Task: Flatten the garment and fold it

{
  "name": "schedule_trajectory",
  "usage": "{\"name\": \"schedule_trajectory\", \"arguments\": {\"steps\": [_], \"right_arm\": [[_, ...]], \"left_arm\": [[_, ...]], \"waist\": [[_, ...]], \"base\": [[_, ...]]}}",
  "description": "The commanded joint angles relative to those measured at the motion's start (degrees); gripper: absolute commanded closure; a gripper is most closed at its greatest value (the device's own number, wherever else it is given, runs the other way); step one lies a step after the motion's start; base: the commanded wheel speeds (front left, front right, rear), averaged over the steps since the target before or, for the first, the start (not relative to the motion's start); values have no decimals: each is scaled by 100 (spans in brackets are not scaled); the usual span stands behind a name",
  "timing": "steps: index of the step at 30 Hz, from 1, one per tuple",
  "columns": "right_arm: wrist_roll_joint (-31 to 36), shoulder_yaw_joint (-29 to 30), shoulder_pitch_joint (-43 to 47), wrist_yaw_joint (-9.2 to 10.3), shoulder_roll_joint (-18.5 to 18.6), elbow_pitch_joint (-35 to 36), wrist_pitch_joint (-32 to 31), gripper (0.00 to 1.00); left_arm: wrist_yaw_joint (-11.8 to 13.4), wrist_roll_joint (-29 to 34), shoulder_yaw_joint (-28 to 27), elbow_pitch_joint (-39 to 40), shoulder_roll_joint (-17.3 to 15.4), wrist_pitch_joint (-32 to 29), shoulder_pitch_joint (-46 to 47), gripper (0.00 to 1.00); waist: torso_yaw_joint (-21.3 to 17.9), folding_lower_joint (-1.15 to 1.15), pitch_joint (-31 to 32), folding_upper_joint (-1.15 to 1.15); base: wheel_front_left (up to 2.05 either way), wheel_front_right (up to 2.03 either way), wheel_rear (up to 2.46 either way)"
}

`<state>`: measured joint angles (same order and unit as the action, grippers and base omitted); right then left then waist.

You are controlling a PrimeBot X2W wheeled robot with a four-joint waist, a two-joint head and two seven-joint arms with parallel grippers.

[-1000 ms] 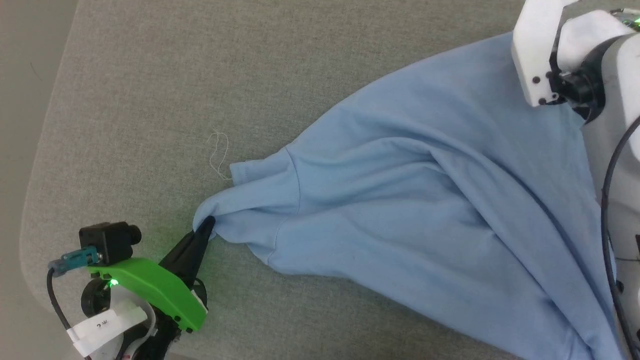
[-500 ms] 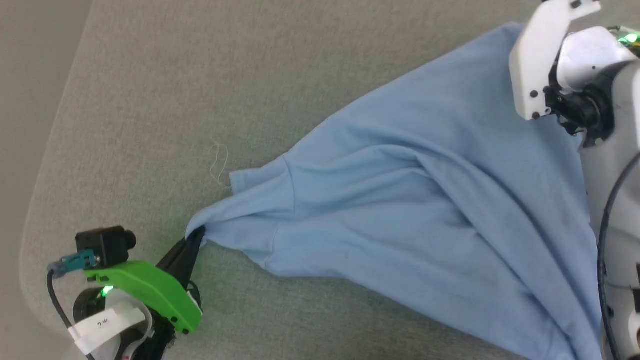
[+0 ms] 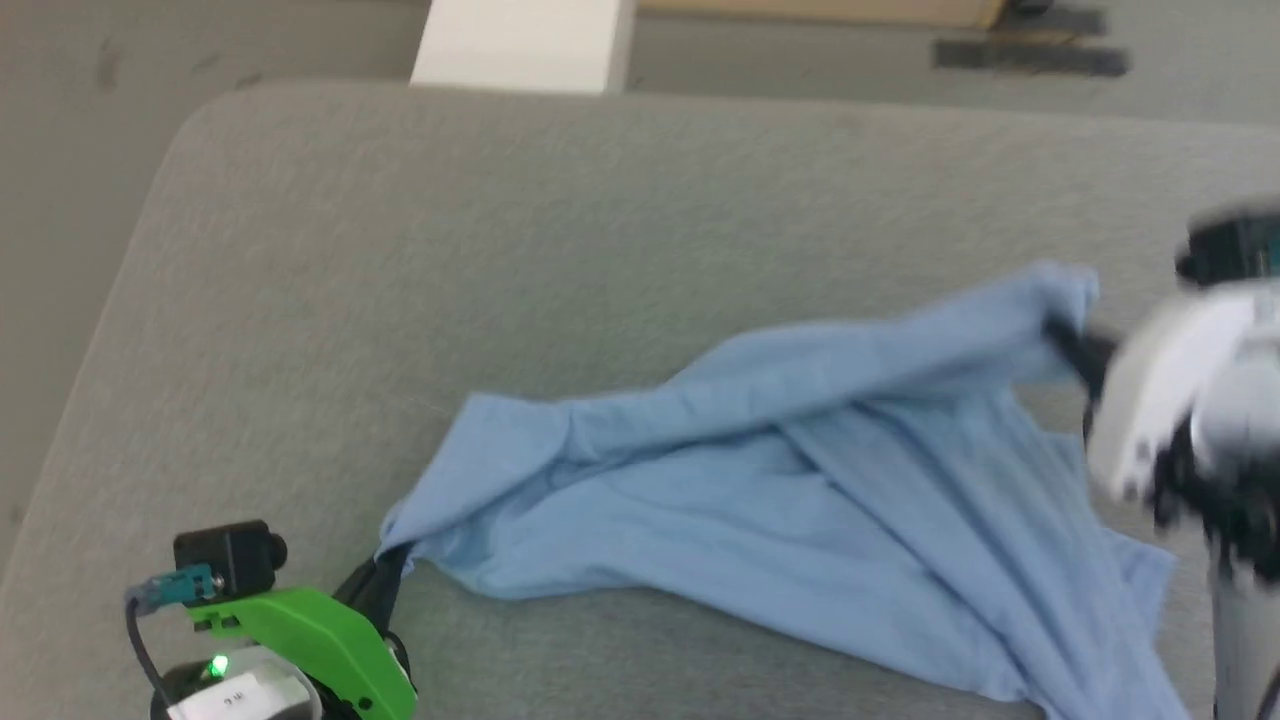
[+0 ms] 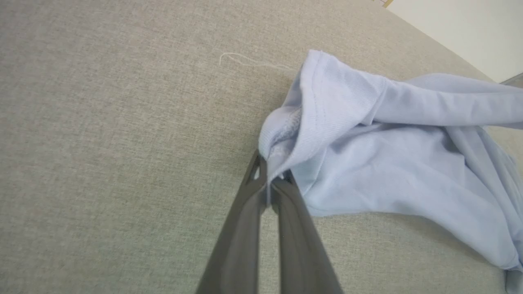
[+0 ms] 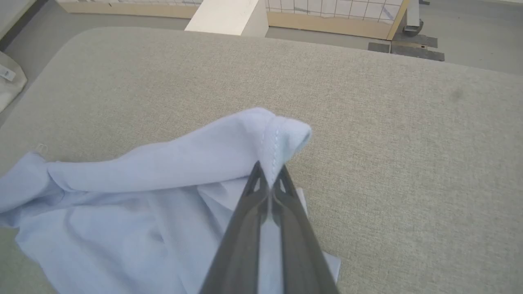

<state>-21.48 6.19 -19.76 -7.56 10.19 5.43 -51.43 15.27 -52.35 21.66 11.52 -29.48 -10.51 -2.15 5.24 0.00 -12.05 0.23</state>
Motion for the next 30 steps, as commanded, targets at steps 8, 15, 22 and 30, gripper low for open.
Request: {"name": "schedule_trajectory", "arguments": {"steps": [8,15,22,30], "right_arm": [[-416,511,1992,8,-500,641,7,100],[-686,606,2796,8,-685,531,24,100],[-718,463,2238,8,-550,554,104,100],[-984,434,701,8,125,629,-379,100]], "left_arm": [[202,5,86,45,99,-29,-252,100],[189,-57,149,-36,195,-16,-318,100],[30,-104,67,-129,133,1,-113,100],[-414,-173,-257,-178,-116,-138,1106,100]], "waist": [[-807,0,933,-23],[-792,0,1016,-23],[-822,0,1121,-23],[-787,0,1238,-23]], "base": [[0,0,0],[0,0,0],[0,0,0],[0,0,0]]}}
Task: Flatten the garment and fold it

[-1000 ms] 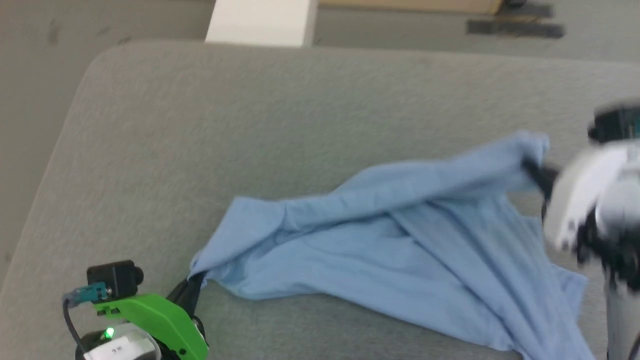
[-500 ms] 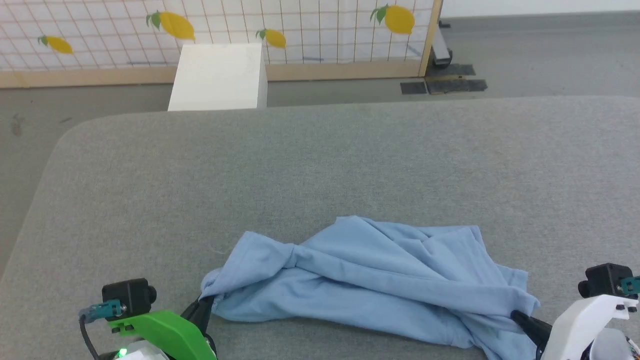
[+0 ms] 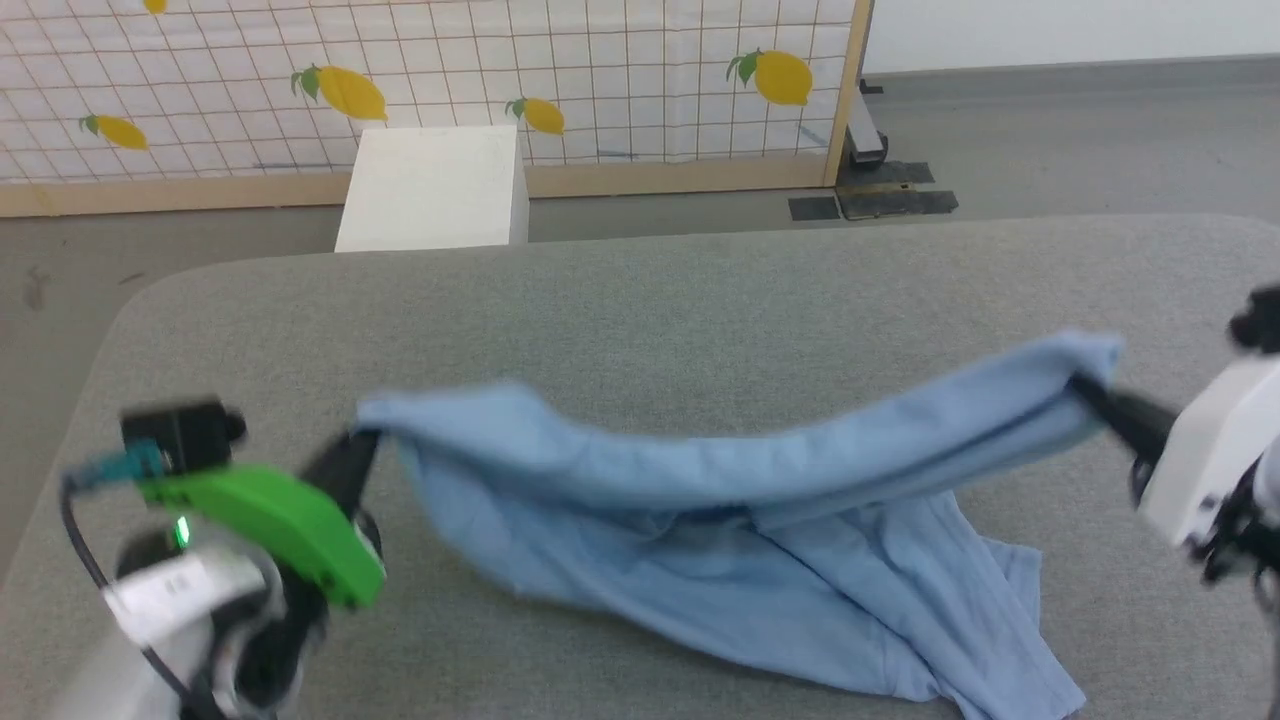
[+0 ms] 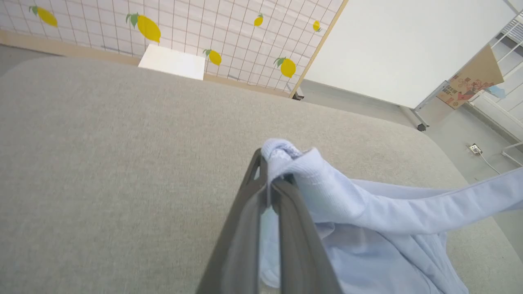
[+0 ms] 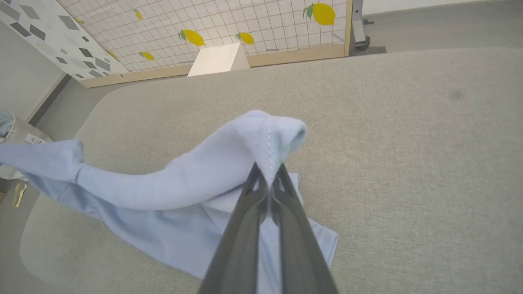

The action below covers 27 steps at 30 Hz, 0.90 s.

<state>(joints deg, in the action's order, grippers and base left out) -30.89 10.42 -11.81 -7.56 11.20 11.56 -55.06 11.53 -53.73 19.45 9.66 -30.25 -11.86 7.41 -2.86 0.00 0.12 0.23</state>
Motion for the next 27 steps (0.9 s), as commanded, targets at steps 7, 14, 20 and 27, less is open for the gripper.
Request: {"name": "schedule_trajectory", "arguments": {"steps": [7,14,20,27], "right_arm": [[-134,173,-1177,8,529,77,-596,100],[-181,336,-1953,8,743,-60,-648,100],[-123,302,-2266,8,779,-190,-707,100],[301,276,-2963,8,541,-345,-713,100]], "left_arm": [[-394,207,-162,-150,-257,-270,1990,100],[-489,678,-266,-439,-339,-71,3277,100],[-565,790,-232,-799,-330,-32,3704,100],[-758,886,-200,-1479,-462,-247,4558,100]], "waist": [[81,0,130,-23],[35,0,120,-23],[2,0,-49,-23],[-9,0,-854,-23]], "base": [[0,0,0],[0,0,0],[0,0,0],[0,0,0]]}}
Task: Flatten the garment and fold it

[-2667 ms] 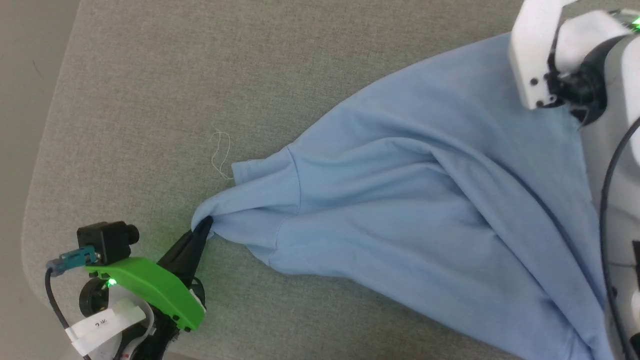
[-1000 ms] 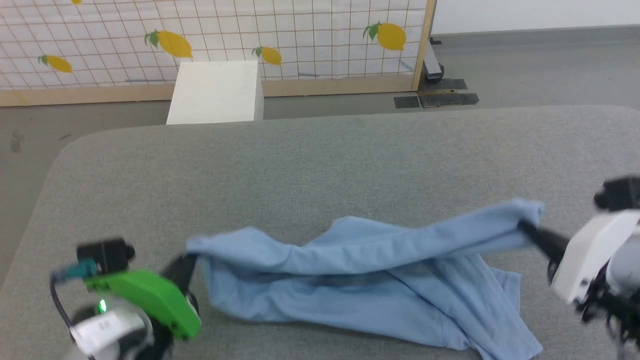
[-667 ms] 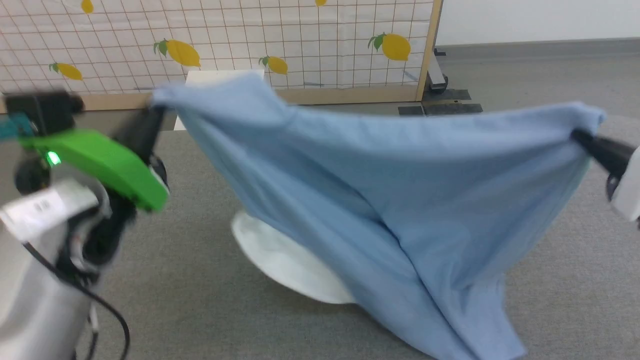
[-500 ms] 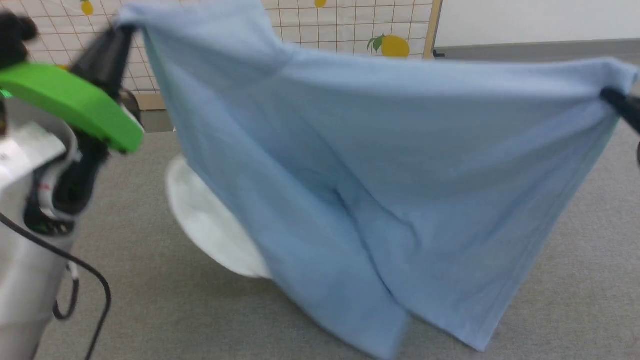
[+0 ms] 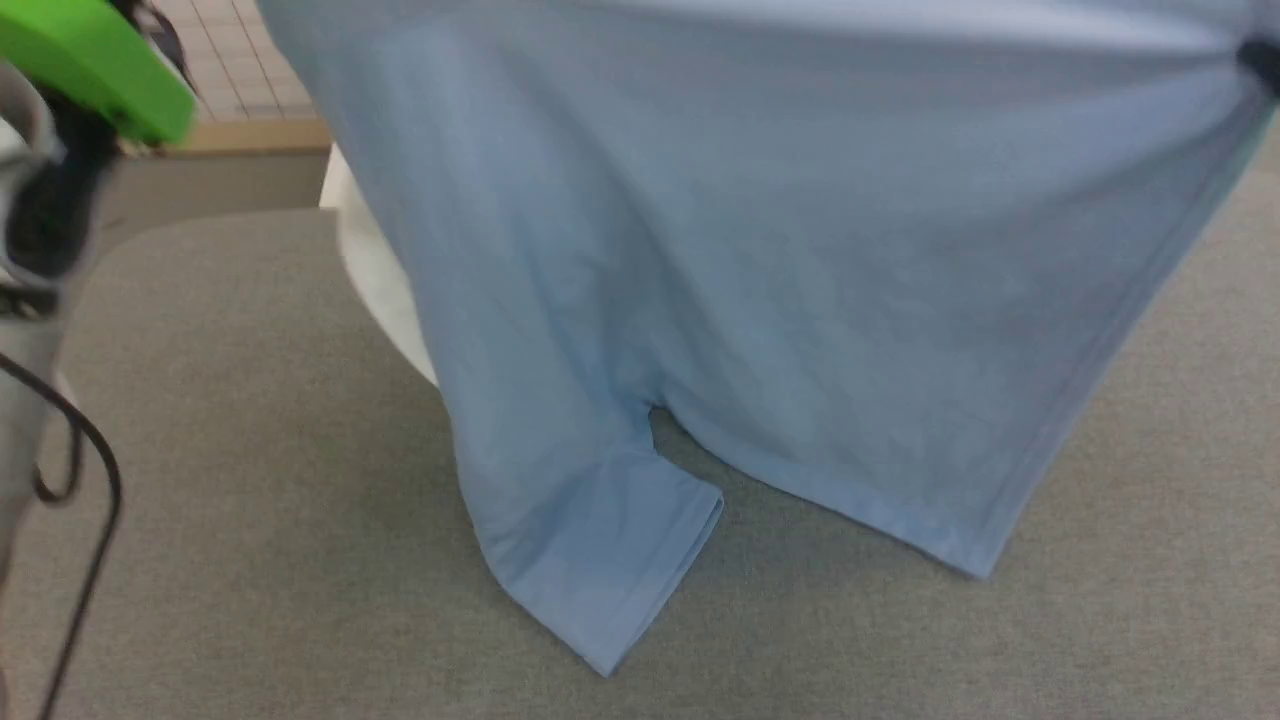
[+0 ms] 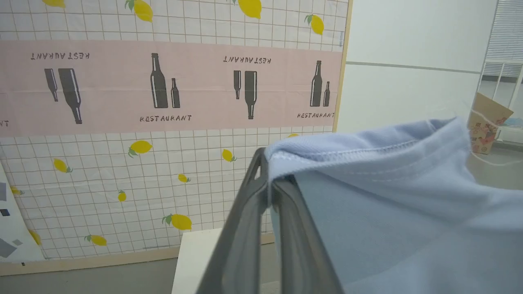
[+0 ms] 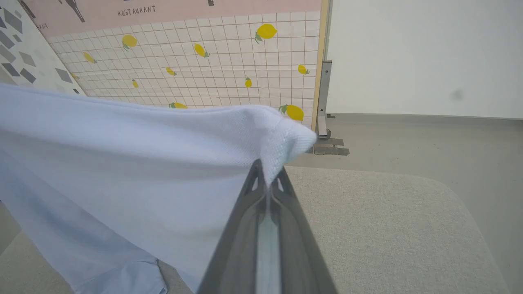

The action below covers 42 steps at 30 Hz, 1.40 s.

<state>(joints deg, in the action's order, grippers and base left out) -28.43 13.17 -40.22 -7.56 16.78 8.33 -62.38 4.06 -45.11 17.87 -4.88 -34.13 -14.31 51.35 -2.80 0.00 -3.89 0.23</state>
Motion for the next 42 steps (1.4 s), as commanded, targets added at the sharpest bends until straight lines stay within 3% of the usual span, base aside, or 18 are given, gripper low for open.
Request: {"name": "schedule_trajectory", "arguments": {"steps": [1,11,17,23,32,42], "right_arm": [[170,-42,-319,8,-59,-71,46,100],[1587,-188,-2760,8,-793,-913,593,100],[2249,-43,-3986,8,-1127,-1483,1253,100],[2620,70,-4693,8,-1264,-1936,1931,100],[2536,-10,-4249,8,-1238,-2257,2336,100],[1498,-349,-1843,8,-858,-2108,2962,100]], "left_arm": [[-51,61,-43,-180,-111,-40,393,100],[-434,707,-27,-1408,-428,60,2839,100],[-554,1073,-69,-2089,-418,574,4222,100],[-680,1273,-81,-2596,-356,1196,4990,100],[-966,1085,31,-3433,-54,1886,4673,100],[-1138,579,351,-3916,295,2666,2545,100]], "waist": [[-29,0,-634,-23],[-234,0,-2304,-23],[-314,0,-2922,-23],[-246,0,-3306,-23],[93,0,-3447,-23],[414,0,-2498,-23]], "base": [[0,0,0],[0,0,0],[0,0,0],[0,0,0],[0,0,0],[0,0,0]]}}
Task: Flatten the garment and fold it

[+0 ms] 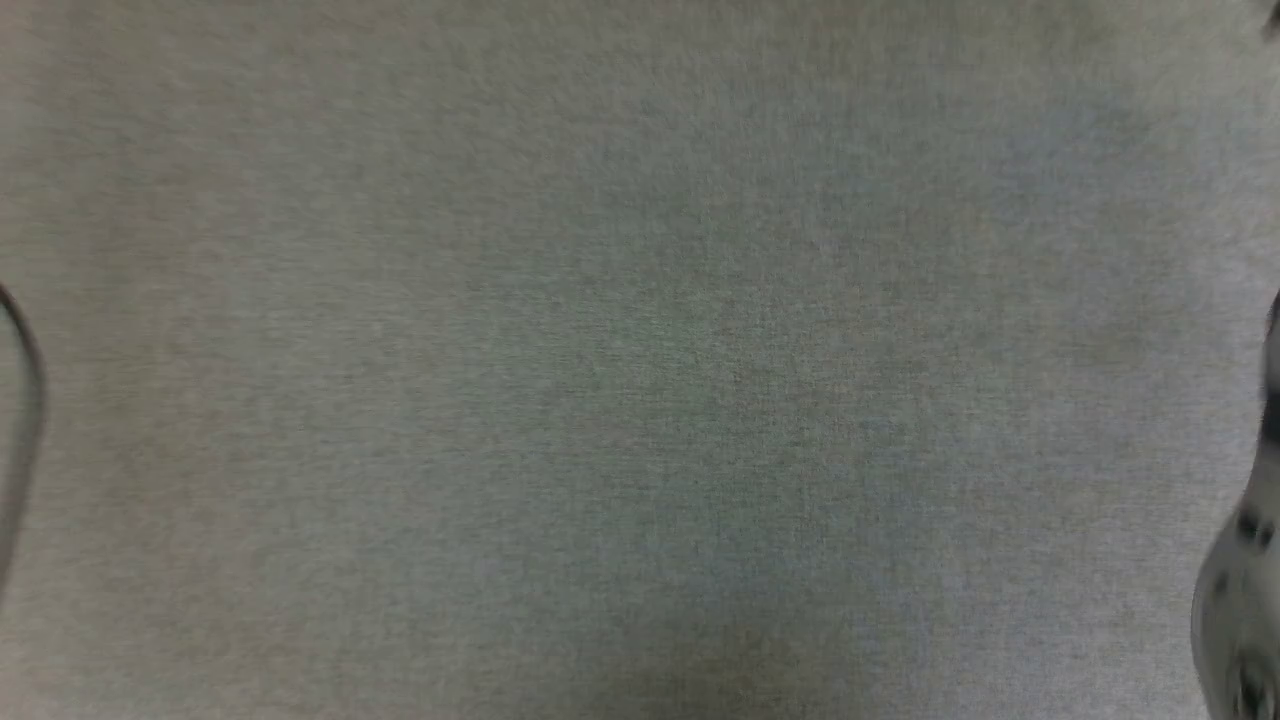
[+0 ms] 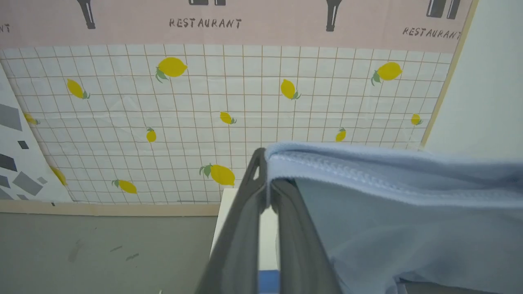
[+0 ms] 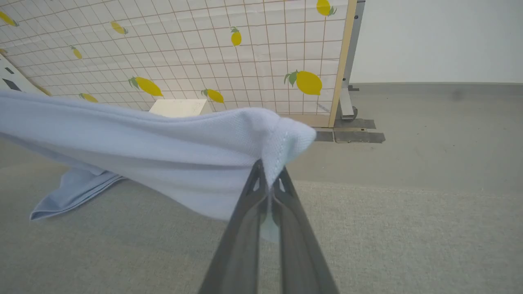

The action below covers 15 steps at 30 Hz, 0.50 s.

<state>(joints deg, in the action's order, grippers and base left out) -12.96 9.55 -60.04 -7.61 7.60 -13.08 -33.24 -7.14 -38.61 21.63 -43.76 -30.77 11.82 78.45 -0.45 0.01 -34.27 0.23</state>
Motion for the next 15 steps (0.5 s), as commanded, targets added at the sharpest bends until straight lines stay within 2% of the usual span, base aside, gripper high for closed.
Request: {"name": "schedule_trajectory", "arguments": {"steps": [1,7,12,15], "right_arm": [[-141,-39,395,12,104,51,104,100],[-862,-112,2253,12,150,203,414,100],[-1424,-21,3768,12,151,404,613,100],[-1616,8,4520,12,128,534,710,100]], "left_arm": [[-21,-111,-11,-28,-22,104,-422,100],[-21,-355,44,130,242,276,-2379,100],[271,-584,-14,560,529,305,-4174,100],[463,-780,-11,879,684,274,-5110,100]], "waist": [[203,-1,680,-23],[356,-1,1780,-23],[457,-1,2542,-23],[478,-1,2777,-23]], "base": [[0,0,0],[0,0,0],[0,0,0],[0,0,0]]}}
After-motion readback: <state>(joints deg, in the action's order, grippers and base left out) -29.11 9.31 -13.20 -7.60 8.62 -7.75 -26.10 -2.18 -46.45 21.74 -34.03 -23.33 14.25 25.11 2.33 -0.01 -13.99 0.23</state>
